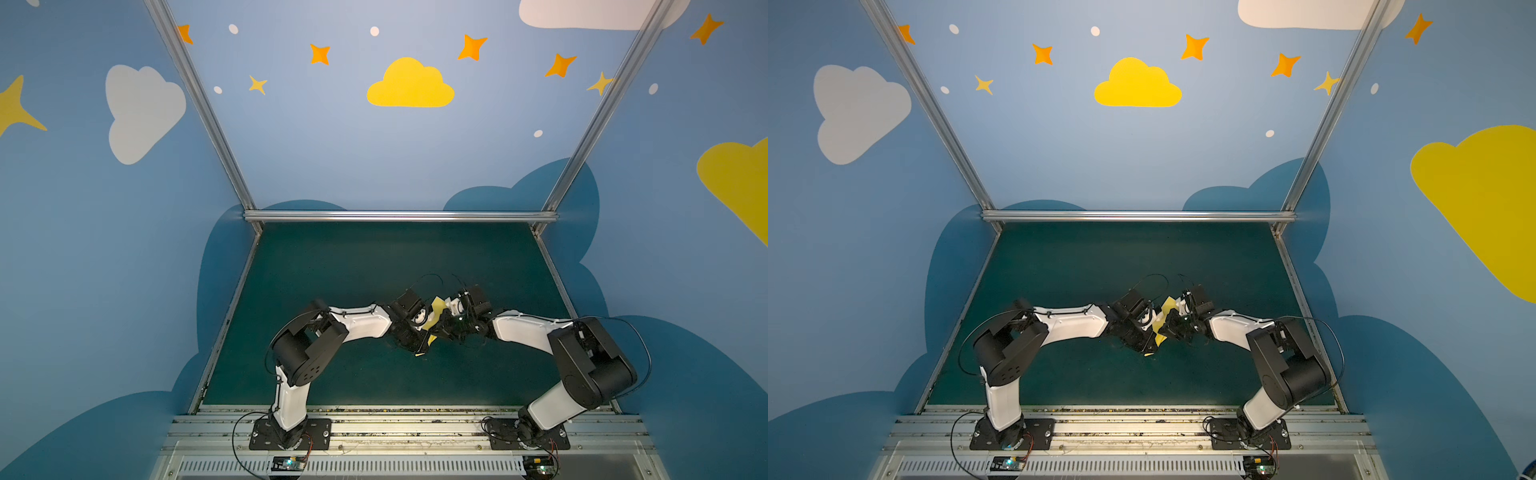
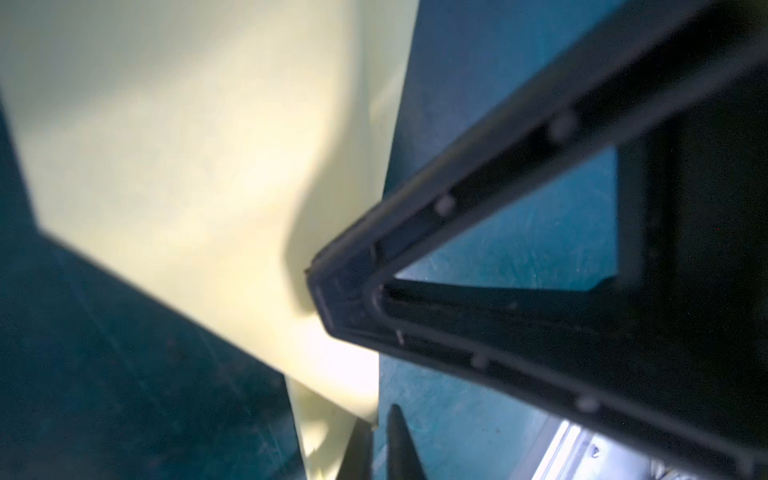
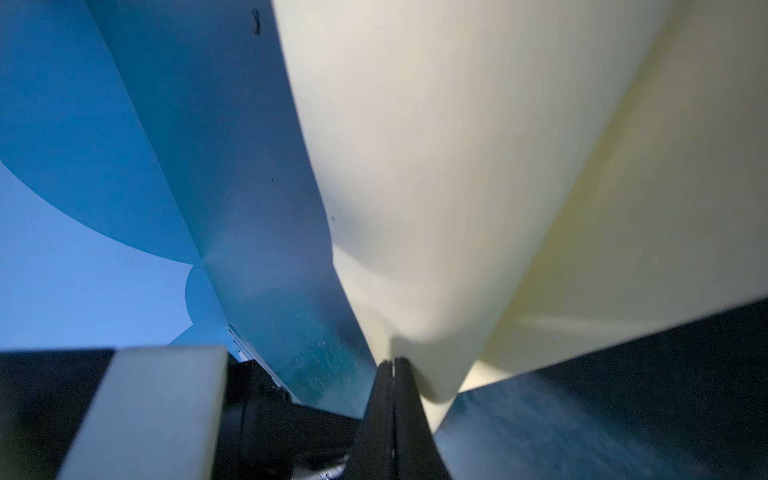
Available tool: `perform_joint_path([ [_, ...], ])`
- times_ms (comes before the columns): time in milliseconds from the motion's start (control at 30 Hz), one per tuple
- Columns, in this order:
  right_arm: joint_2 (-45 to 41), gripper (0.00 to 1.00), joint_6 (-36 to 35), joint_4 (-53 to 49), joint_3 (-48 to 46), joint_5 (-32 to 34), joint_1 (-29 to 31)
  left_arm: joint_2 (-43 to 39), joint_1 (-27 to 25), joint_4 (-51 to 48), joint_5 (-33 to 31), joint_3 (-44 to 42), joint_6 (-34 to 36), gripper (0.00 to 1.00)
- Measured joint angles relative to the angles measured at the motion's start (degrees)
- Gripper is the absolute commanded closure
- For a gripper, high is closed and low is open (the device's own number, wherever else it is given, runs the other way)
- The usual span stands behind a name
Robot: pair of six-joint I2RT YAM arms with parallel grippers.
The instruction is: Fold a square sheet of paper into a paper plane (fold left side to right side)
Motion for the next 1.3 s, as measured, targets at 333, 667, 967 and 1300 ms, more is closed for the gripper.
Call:
perform_joint_path([
  [333, 0.5, 0.96, 0.0, 0.3, 0.0, 0.1, 0.0, -6.6, 0.2, 0.6, -6.3, -3.5, 0.2, 0.4],
  [667, 0.5, 0.95, 0.2, 0.3, 0.0, 0.2, 0.0, -8.1, -4.1, -0.9, -17.3, -4.3, 4.1, 0.34],
  [967, 0.5, 0.95, 0.3, 0.3, 0.0, 0.2, -0.1, -6.1, -8.9, -0.9, -26.8, -4.1, 7.9, 0.35],
  [1300, 0.5, 0.95, 0.3, 0.2, 0.0, 0.2, -0.6, -4.8, -10.5, 0.2, -33.8, -4.2, 9.9, 0.34],
])
